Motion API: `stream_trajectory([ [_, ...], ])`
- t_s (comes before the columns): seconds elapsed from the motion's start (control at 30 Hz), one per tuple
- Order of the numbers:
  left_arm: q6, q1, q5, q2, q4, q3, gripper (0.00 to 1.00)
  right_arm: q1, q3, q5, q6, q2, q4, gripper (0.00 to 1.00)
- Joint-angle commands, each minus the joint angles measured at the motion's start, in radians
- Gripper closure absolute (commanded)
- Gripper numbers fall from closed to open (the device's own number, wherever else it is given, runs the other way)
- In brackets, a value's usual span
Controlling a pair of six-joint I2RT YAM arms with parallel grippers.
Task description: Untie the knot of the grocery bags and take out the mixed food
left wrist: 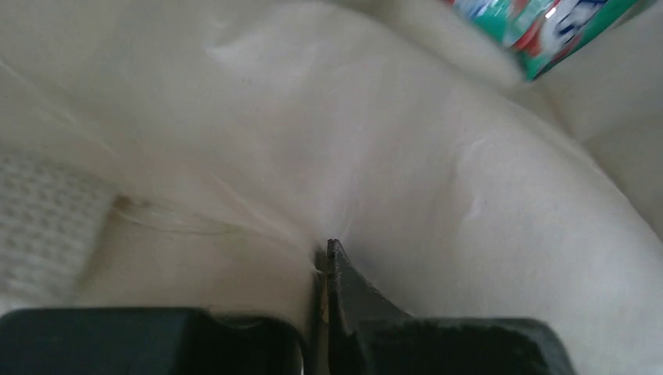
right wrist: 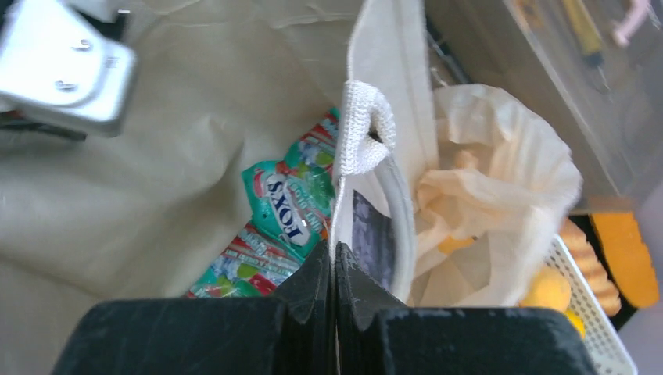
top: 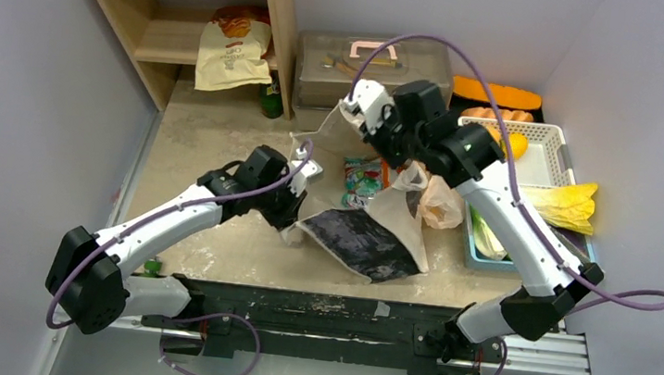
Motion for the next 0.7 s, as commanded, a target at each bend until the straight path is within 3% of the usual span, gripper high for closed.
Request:
stream_trajectory([
  [0.0,0.104,-0.003,-0.072,-0.074,0.037,-0.132,0.86,0.101,-0.117,0.002,-0.105,-0.096,0.118,1.00],
  [0.23,0.161,-0.002,-0.089,-0.210,-0.007,-0.203,0.85,0.128,-0.154,-0.034,-0.129,-0.114,0.184,1.00],
  [0.27,0.160,-0.001,-0.078,-0.221,-0.016,-0.194,0.85,0.128,-0.130,-0.016,-0.117,-0.091,0.171,0.96],
  [0.37,0.134,-0.004,-0.041,-0.231,-0.032,-0.160,0.85,0.128,-0.004,0.024,-0.055,-0.012,0.017,0.33],
  [0.4,0.126,-0.004,-0.036,-0.233,-0.023,-0.153,0.85,0.129,0.023,0.014,-0.026,0.006,-0.041,0.22],
  [0.5,0.106,-0.007,-0.031,-0.226,0.000,-0.140,0.85,0.128,0.030,0.056,0.063,0.006,-0.177,0.07],
  [0.6,0.106,-0.017,-0.030,-0.228,0.007,-0.137,0.85,0.128,-0.026,0.104,0.104,-0.035,-0.243,0.06],
  [0.63,0.113,-0.025,-0.030,-0.230,0.008,-0.143,0.85,0.127,-0.054,0.113,0.113,-0.052,-0.263,0.10],
  [0.67,0.118,-0.034,-0.031,-0.232,0.012,-0.151,0.85,0.127,-0.085,0.120,0.112,-0.070,-0.282,0.20],
])
